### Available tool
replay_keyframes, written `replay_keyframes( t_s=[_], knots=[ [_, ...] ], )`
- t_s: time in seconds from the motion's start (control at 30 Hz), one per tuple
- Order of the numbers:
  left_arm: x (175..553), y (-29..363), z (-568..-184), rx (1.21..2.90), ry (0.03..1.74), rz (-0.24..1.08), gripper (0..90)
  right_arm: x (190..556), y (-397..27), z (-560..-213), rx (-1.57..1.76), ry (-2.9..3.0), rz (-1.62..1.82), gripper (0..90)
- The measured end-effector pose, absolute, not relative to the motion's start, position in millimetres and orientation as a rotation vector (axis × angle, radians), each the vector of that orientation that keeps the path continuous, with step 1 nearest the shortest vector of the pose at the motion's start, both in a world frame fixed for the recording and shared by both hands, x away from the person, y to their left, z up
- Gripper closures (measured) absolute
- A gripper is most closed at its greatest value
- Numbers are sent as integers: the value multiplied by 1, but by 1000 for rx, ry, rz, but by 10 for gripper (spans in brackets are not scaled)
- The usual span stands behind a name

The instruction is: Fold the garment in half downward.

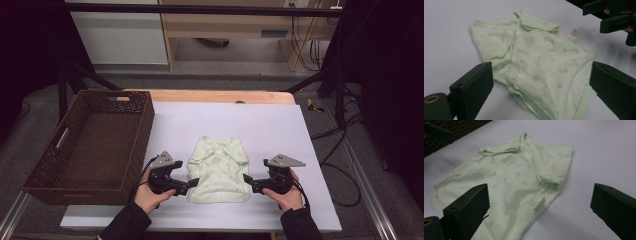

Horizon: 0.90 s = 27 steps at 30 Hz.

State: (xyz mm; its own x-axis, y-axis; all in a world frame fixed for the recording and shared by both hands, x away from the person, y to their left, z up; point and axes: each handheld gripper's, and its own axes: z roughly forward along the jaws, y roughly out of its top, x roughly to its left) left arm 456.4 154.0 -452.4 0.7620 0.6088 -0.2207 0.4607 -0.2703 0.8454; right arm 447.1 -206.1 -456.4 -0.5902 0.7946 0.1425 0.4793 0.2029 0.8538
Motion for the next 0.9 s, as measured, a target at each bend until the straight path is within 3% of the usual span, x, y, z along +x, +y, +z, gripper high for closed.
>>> replay_keyframes(
  t_s=[0.9],
  knots=[
    [514,135,-445,1895,853,256,42,506,-197,-454,1254,2097,1282,71]
  ],
)
